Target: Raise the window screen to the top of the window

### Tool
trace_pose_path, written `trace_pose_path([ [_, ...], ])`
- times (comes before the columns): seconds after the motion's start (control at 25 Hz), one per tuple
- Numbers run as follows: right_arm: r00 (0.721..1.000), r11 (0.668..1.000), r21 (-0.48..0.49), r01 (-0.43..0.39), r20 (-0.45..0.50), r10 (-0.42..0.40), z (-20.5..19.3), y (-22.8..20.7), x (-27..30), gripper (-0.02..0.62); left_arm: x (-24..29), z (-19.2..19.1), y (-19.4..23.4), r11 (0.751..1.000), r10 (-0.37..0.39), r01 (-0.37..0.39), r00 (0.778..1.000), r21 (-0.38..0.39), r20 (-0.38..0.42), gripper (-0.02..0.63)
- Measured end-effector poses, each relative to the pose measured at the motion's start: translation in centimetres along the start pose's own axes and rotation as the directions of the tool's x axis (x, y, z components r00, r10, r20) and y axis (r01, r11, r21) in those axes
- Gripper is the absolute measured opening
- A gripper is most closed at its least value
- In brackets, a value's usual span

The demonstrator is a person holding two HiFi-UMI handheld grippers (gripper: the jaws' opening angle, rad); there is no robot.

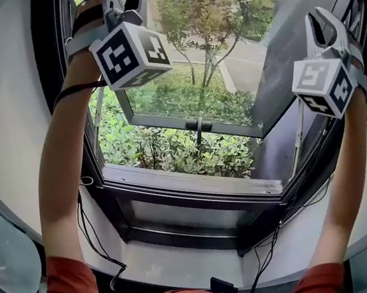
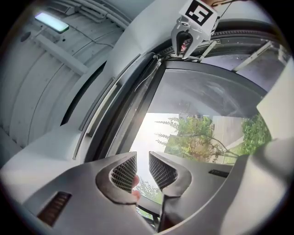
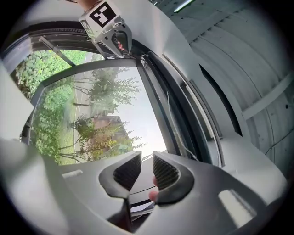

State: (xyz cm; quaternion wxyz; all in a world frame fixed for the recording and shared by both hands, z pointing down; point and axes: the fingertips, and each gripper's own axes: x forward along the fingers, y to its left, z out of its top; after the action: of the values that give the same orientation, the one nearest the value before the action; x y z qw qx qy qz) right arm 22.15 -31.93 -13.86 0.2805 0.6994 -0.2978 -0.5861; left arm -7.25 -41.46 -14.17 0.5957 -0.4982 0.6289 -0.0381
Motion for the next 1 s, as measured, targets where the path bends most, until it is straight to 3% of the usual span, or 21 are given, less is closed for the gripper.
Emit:
trace_pose_path([
  [0.2, 0.999, 0.991, 0.123, -0.044, 0.014, 0.043, -1.0, 3.8, -2.7, 0.083, -4.3, -2.3, -3.3, 0.982, -0.033, 0.033, 0.999, -0.185, 0.001, 0.064],
  [0.32, 0.997, 0.965, 0.25, -0.074, 0.034, 0.067, -1.4, 5.9, -4.8, 0.083, -6.9, -3.7, -5.5, 0.96, -0.053, 0.049, 0.999, -0.274, -0.006, 0.064],
  [0.48, 0.994, 0.937, 0.332, -0.112, 0.033, 0.107, -1.8, 9.4, -7.2, 0.083, -10.0, -5.7, -8.9, 0.929, -0.083, 0.069, 0.996, -0.364, -0.024, 0.064],
  [0.84, 0.978, 0.827, 0.525, -0.201, 0.06, 0.2, -1.7, 16.4, -13.4, 0.083, -16.8, -8.5, -16.4, 0.818, -0.216, 0.143, 0.974, -0.557, -0.067, 0.064],
  [1.0, 0.98, 0.754, 0.63, -0.188, 0.066, 0.19, -2.2, 18.4, -16.0, 0.083, -19.6, -9.2, -19.3, 0.763, -0.273, 0.161, 0.958, -0.626, -0.087, 0.064],
])
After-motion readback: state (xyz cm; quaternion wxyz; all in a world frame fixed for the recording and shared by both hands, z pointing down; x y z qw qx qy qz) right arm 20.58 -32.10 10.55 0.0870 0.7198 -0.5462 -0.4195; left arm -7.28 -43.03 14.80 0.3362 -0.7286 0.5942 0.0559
